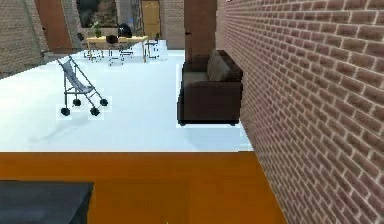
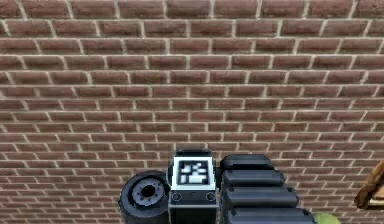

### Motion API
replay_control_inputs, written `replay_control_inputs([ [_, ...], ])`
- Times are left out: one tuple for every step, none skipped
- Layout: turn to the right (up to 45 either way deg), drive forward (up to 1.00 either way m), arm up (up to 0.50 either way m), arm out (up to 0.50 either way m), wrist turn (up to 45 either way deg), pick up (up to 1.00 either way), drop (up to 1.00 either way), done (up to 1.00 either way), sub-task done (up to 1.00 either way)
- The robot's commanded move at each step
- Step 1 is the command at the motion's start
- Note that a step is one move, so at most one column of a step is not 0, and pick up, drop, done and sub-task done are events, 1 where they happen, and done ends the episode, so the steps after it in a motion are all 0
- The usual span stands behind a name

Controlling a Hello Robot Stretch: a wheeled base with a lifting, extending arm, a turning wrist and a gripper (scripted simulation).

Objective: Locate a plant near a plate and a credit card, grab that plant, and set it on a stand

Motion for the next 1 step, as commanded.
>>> replay_control_inputs([
  [0.0, 0.8, 0.0, 0.0, 0.0, 0.0, 0.0, 0.0, 0.0],
])
